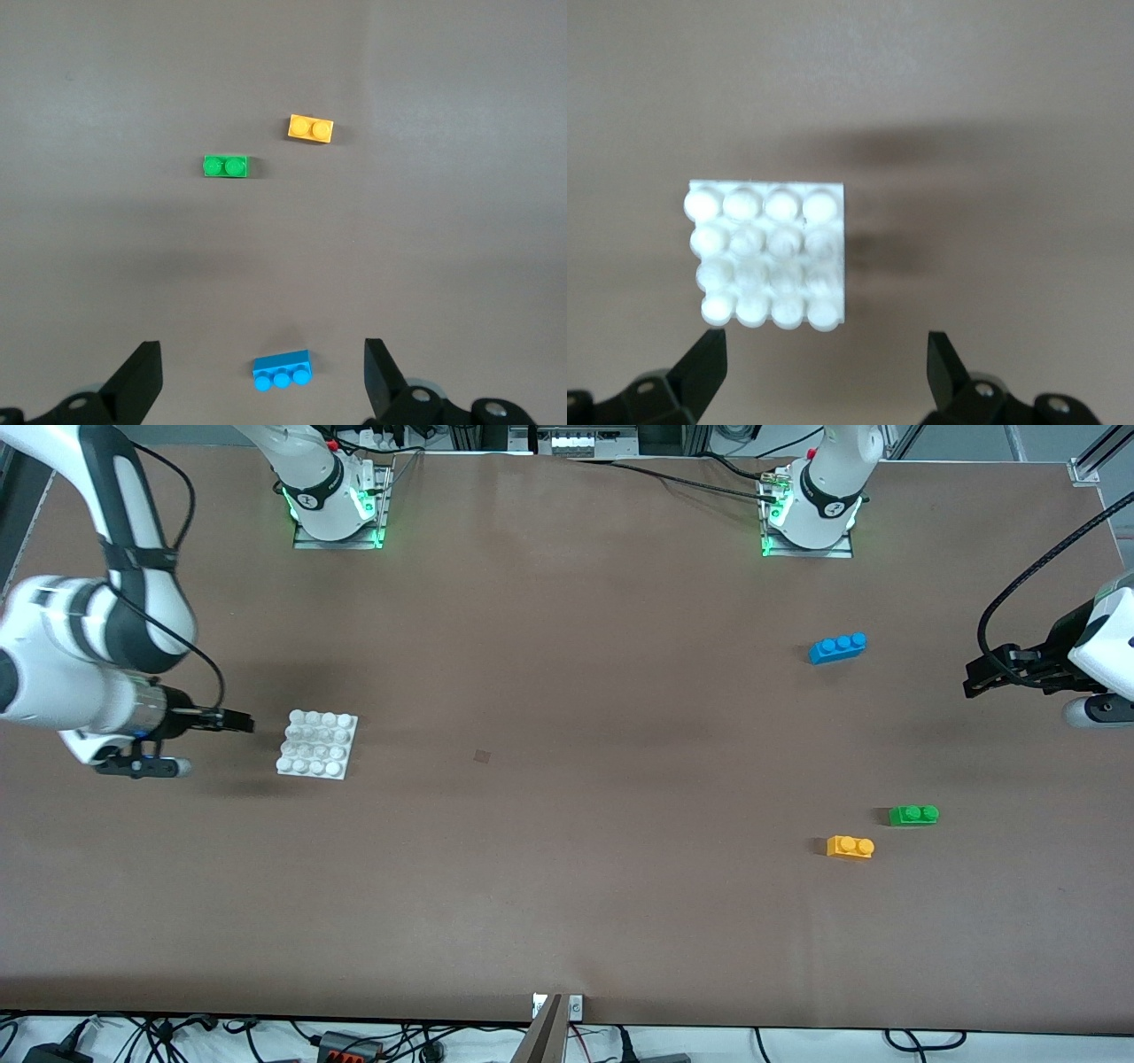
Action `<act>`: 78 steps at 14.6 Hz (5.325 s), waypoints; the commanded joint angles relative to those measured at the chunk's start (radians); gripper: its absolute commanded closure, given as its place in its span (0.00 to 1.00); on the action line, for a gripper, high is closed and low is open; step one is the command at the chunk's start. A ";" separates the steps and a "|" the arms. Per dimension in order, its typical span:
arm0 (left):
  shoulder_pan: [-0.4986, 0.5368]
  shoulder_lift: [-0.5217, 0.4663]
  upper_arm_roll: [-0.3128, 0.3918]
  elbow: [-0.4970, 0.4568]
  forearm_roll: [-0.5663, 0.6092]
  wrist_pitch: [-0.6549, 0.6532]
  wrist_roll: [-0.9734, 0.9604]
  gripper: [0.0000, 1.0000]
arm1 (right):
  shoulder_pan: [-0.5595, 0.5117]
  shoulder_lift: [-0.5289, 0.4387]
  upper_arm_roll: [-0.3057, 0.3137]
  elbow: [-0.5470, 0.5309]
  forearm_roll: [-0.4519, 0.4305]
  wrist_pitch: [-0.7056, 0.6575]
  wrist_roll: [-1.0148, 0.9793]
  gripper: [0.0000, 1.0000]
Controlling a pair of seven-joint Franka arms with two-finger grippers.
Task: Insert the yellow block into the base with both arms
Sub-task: 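Reach the right gripper down to the white base plate, then grasp the white plate with the right gripper while the left gripper reaches the yellow block, then slide the plate toward table middle while the left gripper grasps the yellow block, then open the right gripper to release the white plate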
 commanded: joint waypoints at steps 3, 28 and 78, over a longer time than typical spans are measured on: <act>0.001 -0.004 -0.003 0.016 0.004 -0.021 0.011 0.00 | 0.039 0.011 0.004 -0.201 0.075 0.316 0.032 0.00; -0.003 0.001 -0.003 0.018 0.005 -0.018 0.012 0.00 | 0.111 0.115 -0.039 -0.185 0.104 0.361 -0.071 0.23; -0.048 0.680 0.007 0.018 0.096 0.777 0.038 0.00 | 0.696 0.414 0.024 0.578 0.247 -0.026 0.371 0.00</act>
